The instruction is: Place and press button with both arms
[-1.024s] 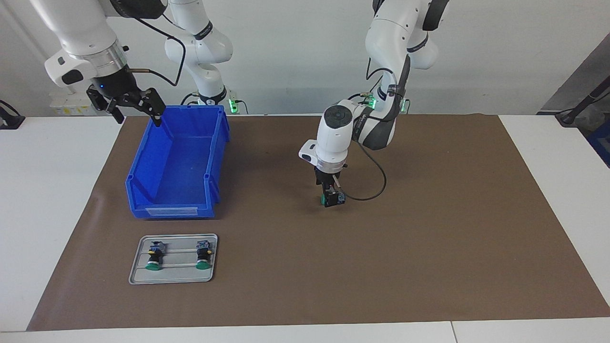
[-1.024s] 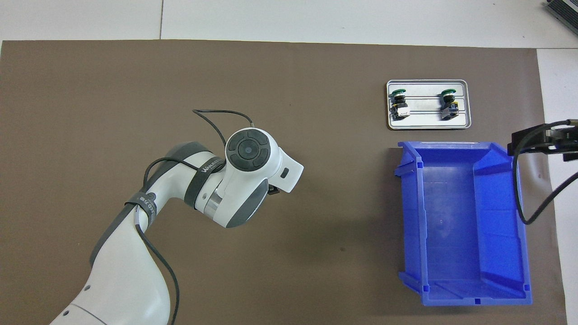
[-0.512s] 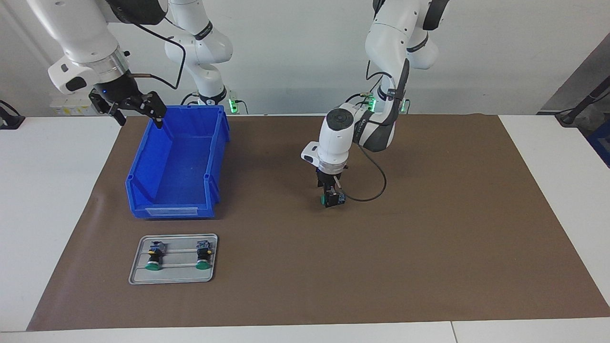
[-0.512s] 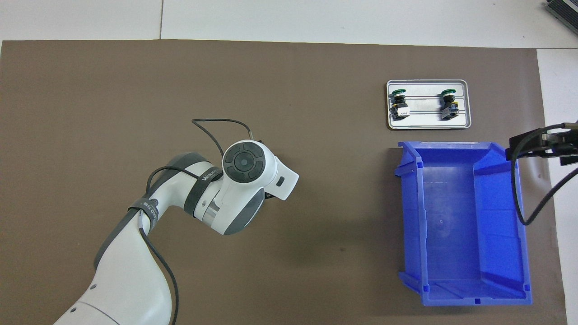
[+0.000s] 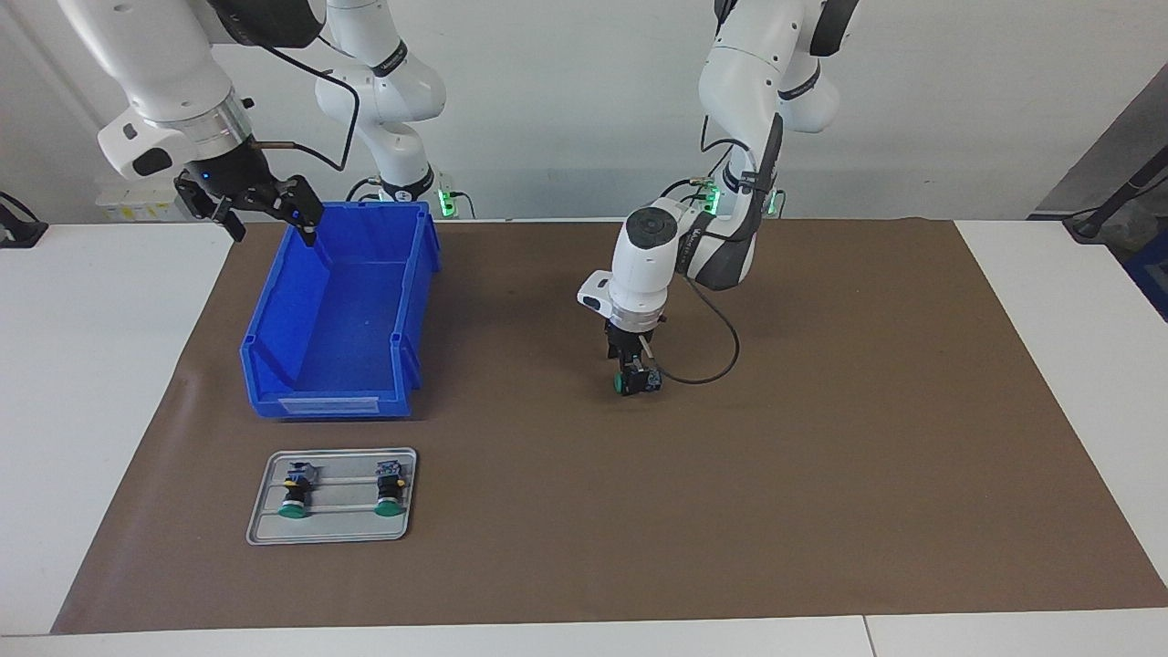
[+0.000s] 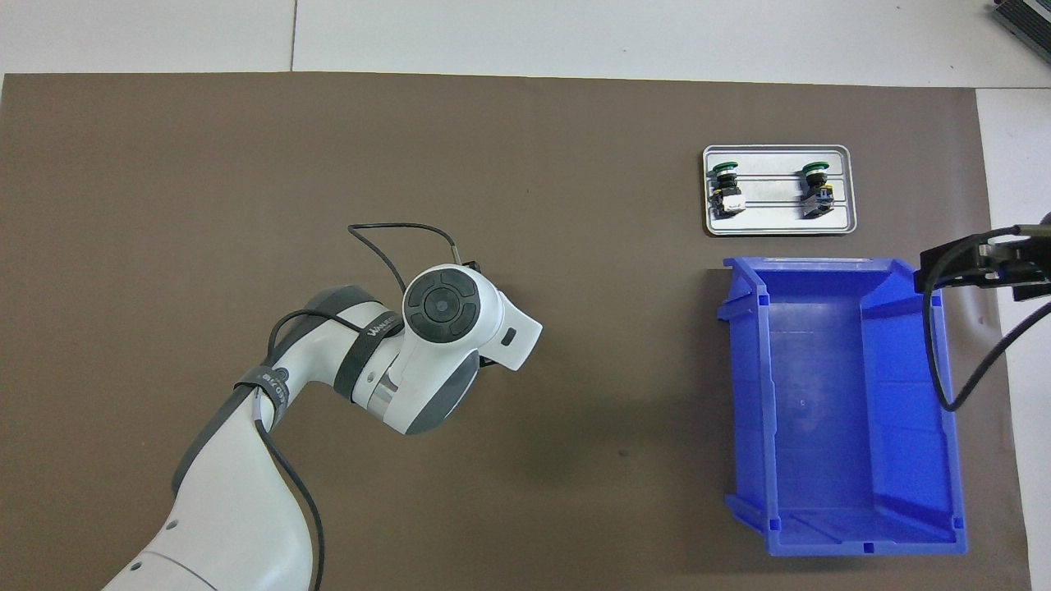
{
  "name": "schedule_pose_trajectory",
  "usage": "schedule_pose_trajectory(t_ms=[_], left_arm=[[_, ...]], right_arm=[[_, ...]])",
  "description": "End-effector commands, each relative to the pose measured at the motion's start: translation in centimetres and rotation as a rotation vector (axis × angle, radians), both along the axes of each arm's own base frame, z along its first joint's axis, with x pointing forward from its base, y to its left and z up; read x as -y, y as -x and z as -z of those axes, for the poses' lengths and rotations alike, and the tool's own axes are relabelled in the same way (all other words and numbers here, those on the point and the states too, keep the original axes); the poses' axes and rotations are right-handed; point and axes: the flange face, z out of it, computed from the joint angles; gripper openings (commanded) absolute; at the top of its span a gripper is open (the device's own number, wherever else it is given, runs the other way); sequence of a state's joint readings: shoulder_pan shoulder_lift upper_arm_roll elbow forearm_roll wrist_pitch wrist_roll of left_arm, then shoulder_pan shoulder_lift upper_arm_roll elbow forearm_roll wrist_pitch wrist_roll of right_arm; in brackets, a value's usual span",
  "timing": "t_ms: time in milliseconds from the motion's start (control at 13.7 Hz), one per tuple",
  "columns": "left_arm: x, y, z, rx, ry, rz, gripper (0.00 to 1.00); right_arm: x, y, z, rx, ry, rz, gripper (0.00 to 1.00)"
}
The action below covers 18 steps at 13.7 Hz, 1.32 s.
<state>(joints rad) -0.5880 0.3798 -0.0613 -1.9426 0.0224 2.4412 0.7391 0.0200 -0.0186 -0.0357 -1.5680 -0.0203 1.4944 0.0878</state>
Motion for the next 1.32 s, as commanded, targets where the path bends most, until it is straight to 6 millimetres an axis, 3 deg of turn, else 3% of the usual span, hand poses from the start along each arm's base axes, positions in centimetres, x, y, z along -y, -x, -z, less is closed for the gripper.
schedule_pose_trajectory(t_ms=[0,585,1024,1244], left_arm=[[-0.36,0.87,-0.38,0.019,0.001,-0.01,0.81],[0.12,1.04,-0.17,0.03,0.012,-0.007,0.81],[-0.05,1.44,0.43,0.019,0.003,-0.005,0.74],[-0.17,1.44,0.51,0.014,-0.001,-0.007,0.64]], right_arm=[[0.11,0.67,-0.12,-0.004,-0.006,-0.024,1.0],[0.11,0.67,-0.12,-0.004,-0.006,-0.024,1.0],[0.11,0.67,-0.12,-0.004,-0.006,-0.024,1.0],[0.11,0.67,-0.12,-0.004,-0.006,-0.024,1.0]])
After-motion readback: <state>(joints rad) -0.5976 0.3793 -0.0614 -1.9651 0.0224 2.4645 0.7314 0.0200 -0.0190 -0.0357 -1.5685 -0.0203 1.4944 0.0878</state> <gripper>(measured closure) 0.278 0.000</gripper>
